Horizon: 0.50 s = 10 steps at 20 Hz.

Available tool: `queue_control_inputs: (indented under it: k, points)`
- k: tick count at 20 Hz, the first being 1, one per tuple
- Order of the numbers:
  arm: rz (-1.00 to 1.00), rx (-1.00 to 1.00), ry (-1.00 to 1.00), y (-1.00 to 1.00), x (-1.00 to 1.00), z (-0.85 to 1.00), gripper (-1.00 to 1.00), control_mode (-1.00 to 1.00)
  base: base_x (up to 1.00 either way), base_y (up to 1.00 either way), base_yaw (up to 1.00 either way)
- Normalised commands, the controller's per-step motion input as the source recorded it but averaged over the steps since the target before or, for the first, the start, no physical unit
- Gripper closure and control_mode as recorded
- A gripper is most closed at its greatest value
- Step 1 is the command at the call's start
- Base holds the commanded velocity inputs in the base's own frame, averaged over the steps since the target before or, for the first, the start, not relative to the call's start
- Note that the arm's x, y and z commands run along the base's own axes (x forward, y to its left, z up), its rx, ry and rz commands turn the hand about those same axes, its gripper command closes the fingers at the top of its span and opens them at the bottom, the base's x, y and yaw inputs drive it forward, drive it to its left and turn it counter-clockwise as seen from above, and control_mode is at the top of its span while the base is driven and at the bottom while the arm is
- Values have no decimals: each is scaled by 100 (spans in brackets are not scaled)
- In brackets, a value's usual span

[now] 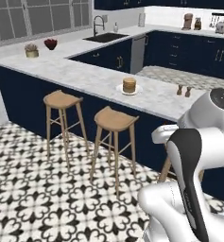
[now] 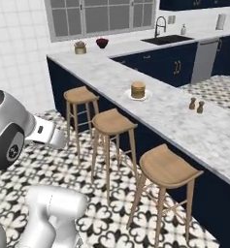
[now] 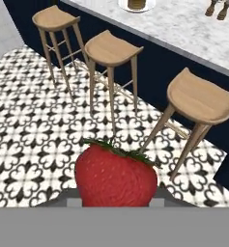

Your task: Take the strawberry from the fridge and place it on top of the pancake, located on the dining counter.

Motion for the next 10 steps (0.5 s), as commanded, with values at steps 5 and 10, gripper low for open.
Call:
queue_control_inputs:
  k: [5,10]
  points:
    - [0,0,0,0,0,0,100,100,100,96,-51]
    - [0,0,0,0,0,0,100,100,98,100,-51]
